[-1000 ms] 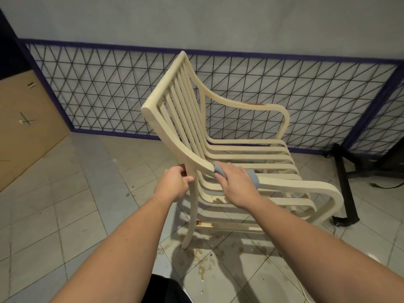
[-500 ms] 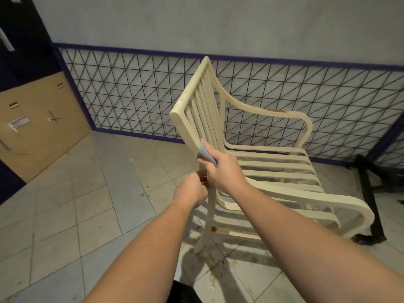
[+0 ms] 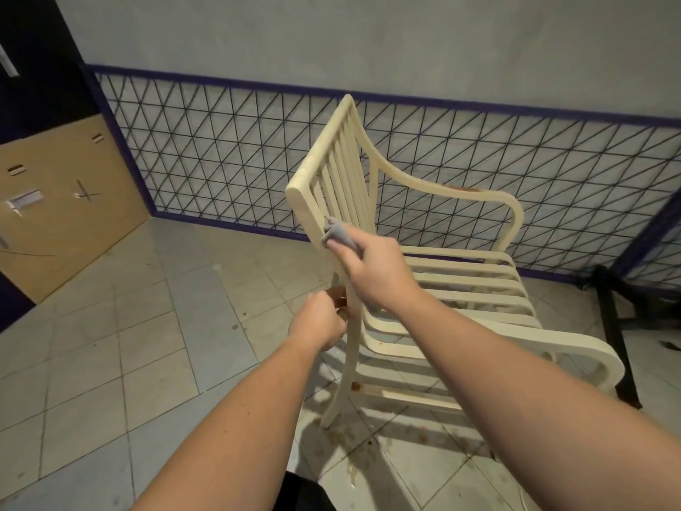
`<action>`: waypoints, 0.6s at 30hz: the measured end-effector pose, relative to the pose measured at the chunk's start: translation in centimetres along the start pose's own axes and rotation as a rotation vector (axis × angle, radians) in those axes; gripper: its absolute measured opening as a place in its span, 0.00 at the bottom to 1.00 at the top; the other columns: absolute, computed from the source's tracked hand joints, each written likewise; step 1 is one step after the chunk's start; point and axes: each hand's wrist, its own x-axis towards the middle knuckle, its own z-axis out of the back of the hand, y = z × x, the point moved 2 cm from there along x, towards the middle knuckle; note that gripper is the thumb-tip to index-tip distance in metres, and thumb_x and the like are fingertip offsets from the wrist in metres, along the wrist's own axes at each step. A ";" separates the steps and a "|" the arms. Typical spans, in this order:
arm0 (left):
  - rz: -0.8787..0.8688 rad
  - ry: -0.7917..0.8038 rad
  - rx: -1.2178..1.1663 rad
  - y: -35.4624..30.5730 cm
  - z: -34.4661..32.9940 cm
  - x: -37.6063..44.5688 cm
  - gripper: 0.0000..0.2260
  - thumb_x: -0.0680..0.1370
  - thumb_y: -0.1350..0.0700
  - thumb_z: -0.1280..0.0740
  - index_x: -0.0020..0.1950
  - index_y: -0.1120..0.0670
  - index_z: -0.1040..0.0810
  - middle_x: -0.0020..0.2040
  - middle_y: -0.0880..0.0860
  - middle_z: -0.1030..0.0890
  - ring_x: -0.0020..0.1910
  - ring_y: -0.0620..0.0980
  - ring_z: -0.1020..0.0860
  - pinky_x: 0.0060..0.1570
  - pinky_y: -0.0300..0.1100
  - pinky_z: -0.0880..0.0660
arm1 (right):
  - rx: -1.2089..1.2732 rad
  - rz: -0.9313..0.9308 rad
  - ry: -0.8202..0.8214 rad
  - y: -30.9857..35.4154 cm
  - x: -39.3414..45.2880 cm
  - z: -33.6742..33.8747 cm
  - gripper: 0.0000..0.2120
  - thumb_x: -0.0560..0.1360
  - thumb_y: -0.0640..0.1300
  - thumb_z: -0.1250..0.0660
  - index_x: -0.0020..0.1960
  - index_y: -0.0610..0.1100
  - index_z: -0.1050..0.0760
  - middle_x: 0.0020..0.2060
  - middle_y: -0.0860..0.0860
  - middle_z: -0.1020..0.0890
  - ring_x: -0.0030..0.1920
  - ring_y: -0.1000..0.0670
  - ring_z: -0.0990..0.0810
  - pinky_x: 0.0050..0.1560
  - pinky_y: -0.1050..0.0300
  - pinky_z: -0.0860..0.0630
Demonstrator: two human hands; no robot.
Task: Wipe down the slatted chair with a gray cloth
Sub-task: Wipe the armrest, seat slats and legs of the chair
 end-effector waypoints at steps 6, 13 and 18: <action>-0.020 0.014 -0.064 0.2 -0.1 0.2 0.05 0.77 0.53 0.32 0.48 0.42 0.20 0.42 0.46 0.16 0.42 0.51 0.17 0.47 0.49 0.19 | -0.170 -0.026 0.175 -7.2 -3.8 -0.8 0.21 0.82 0.52 0.42 0.75 0.60 0.36 0.74 0.65 0.34 0.71 0.56 0.30 0.69 0.53 0.30; -0.003 0.028 -0.102 0.2 -0.3 0.3 0.04 0.80 0.47 0.31 0.53 0.44 0.22 0.45 0.45 0.18 0.43 0.48 0.17 0.44 0.46 0.22 | -0.316 -0.123 0.219 -11.7 -7.0 3.9 0.17 0.81 0.50 0.37 0.69 0.61 0.27 0.68 0.64 0.26 0.70 0.54 0.29 0.69 0.50 0.31; 0.006 0.014 -0.094 -0.1 -0.3 -0.1 0.03 0.79 0.49 0.31 0.52 0.44 0.21 0.44 0.46 0.17 0.42 0.50 0.17 0.48 0.50 0.19 | -0.260 -0.187 0.192 -7.1 -5.5 0.6 0.23 0.84 0.49 0.43 0.78 0.55 0.39 0.77 0.55 0.36 0.79 0.48 0.44 0.76 0.49 0.43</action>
